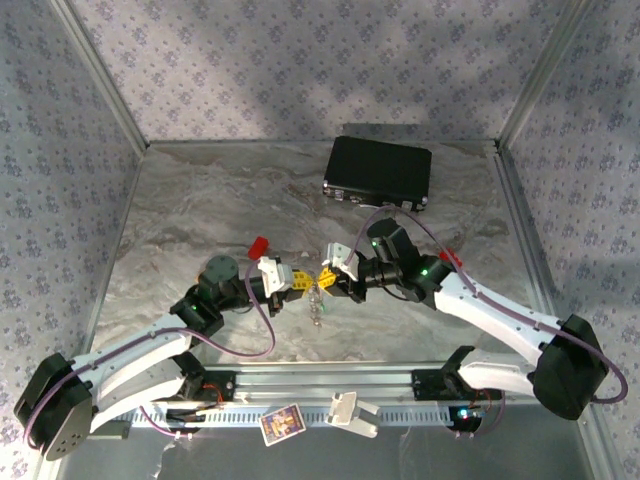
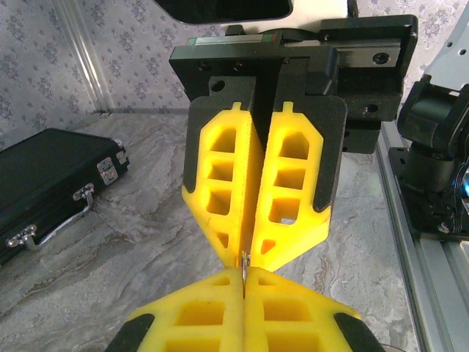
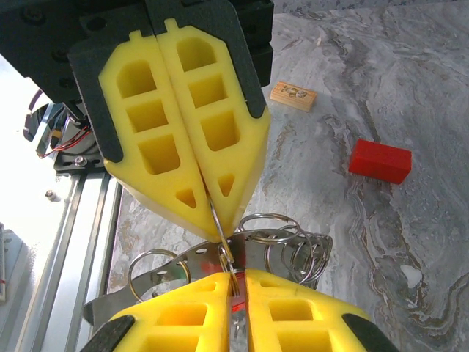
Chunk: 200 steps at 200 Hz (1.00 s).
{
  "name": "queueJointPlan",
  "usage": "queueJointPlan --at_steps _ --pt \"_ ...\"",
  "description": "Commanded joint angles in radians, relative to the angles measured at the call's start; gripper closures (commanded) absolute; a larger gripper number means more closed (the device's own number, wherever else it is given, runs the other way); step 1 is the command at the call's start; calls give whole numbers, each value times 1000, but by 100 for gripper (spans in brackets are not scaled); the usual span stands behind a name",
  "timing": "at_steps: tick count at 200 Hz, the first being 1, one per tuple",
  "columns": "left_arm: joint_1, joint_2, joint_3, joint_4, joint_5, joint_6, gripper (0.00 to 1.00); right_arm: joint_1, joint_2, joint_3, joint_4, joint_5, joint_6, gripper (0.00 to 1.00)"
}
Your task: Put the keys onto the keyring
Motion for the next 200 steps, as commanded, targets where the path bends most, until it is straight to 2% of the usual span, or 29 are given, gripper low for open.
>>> queueJointPlan --at_steps 1,30,79,94,123,135,200 --pt "-4 -13 38 46 32 6 100 3 4 36 -18 -15 -9 91" --pt "-5 -10 40 67 36 -1 100 6 12 31 -16 -17 -13 99" --pt "-6 7 54 113 53 -32 100 28 25 41 -15 -10 -22 99" --pt "-6 6 47 122 46 -30 100 26 12 32 -17 -2 -25 96" --pt "-7 10 37 128 37 -27 100 17 -19 1 -7 11 -18 79" --pt "-8 10 36 128 37 -26 100 15 -36 -12 8 10 -16 75" --pt "-15 18 38 130 43 -17 100 13 -45 -25 75 -9 9 75"
